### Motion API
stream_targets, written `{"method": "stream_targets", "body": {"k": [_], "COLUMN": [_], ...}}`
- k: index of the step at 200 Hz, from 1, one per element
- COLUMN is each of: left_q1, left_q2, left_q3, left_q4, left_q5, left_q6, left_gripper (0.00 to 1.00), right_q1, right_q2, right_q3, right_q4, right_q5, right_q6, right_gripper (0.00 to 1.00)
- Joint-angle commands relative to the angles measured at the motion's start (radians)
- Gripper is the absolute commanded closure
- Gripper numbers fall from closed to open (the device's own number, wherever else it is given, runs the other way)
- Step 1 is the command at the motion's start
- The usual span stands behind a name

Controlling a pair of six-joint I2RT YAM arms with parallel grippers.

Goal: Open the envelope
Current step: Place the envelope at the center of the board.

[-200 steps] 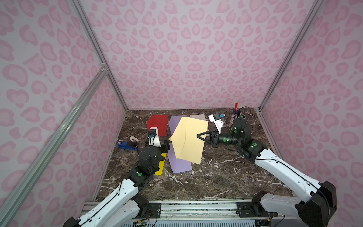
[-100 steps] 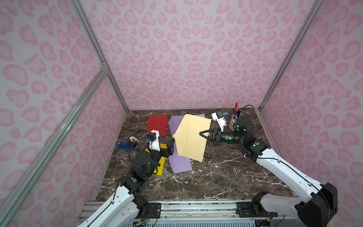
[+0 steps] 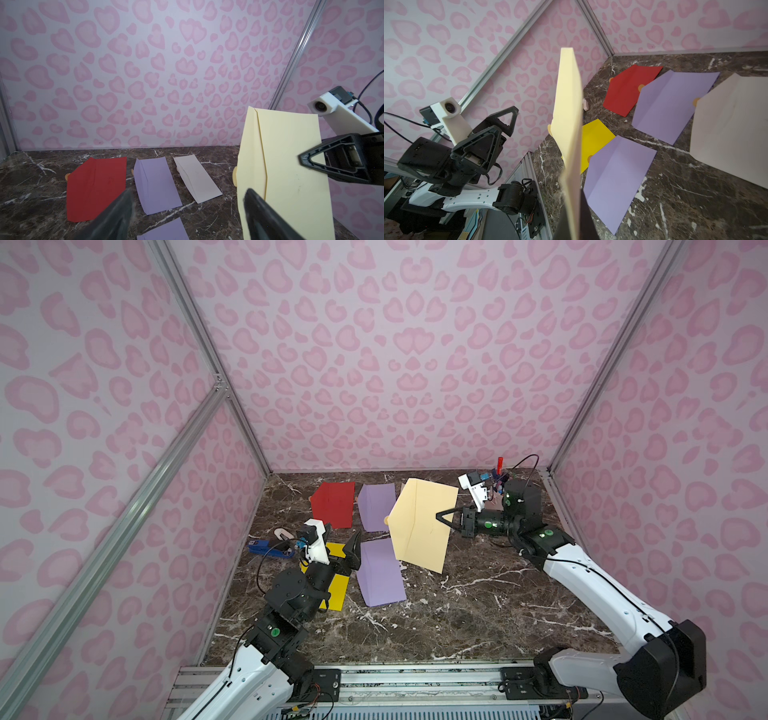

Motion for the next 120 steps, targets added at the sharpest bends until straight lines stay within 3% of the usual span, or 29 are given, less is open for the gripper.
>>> {"method": "stream_targets", "body": {"k": [1,55,120], "left_q1": [0.0,0.0,0.0], "left_q2": [0.005,0.059,0.071], "left_q3": [0.003,0.007,0.008], "left_q4": [0.0,-0.008,-0.019], "left_q5": [-0.033,-0.042,-0.044], "left_q6": [-0.001,-0.003,-0.008], "left_gripper": [0.15,0.15,0.15], "right_q1": [-0.015,-0.017,-0.031], "right_q2": [0.01,0.038,0.278], "right_q3": [-0.067,-0.186,-0.16], "right_q4": [-0.083,-0.099,-0.115], "right_q5": [-0.011,-0.018,-0.026], "right_q6": [-0.056,-0.09,-0.165], "right_gripper": [1.0,1.0,1.0]}}
